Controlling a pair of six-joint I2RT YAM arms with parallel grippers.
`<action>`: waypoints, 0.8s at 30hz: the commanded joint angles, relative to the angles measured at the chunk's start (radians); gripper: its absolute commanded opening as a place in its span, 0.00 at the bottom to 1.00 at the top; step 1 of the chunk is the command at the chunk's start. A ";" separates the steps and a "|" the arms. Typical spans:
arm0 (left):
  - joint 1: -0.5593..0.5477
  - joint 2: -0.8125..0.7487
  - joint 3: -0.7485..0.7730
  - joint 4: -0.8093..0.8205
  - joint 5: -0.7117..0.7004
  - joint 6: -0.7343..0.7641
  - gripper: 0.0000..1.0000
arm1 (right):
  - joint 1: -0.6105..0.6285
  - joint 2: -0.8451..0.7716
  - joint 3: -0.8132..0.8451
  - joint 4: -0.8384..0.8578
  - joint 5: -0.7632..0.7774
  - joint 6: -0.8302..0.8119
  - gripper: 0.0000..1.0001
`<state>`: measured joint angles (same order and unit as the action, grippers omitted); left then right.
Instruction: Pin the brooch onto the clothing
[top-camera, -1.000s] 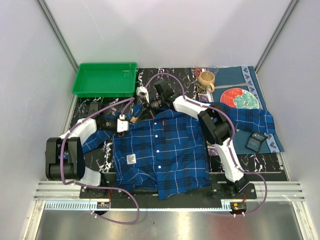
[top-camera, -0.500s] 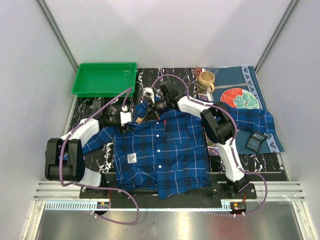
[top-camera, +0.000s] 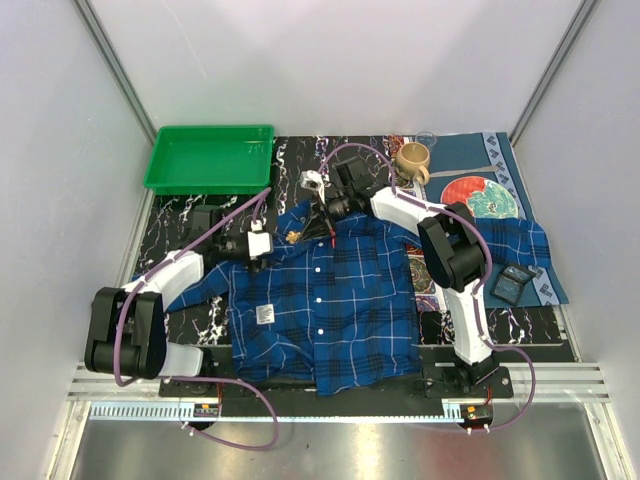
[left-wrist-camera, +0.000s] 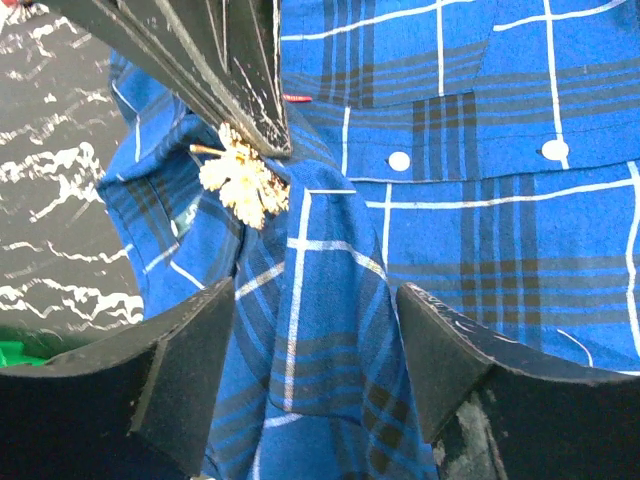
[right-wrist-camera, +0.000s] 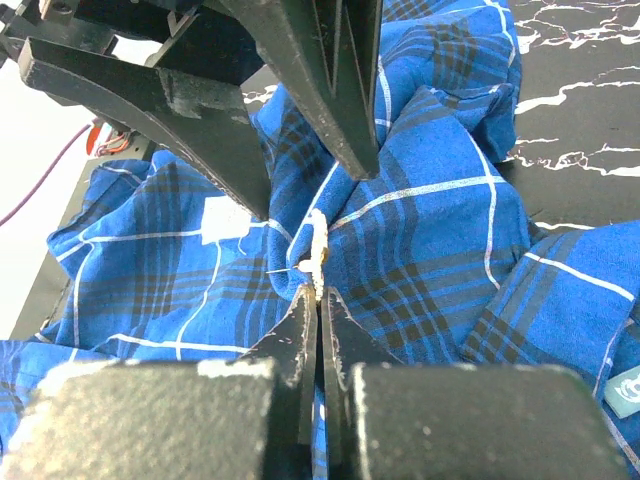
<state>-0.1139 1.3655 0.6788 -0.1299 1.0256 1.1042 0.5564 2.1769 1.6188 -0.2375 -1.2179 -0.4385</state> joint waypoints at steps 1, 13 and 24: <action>-0.026 0.009 0.016 0.154 0.034 0.020 0.70 | -0.009 -0.074 -0.010 -0.026 -0.035 -0.039 0.00; -0.044 0.027 0.030 0.189 0.045 0.019 0.70 | -0.001 -0.048 -0.005 0.227 -0.071 0.252 0.00; -0.026 0.012 0.041 0.254 0.087 -0.090 0.59 | 0.027 -0.023 -0.005 0.412 -0.092 0.396 0.00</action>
<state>-0.1455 1.3891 0.6842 0.0383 1.0363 1.0248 0.5682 2.1704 1.5990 0.0929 -1.2606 -0.0948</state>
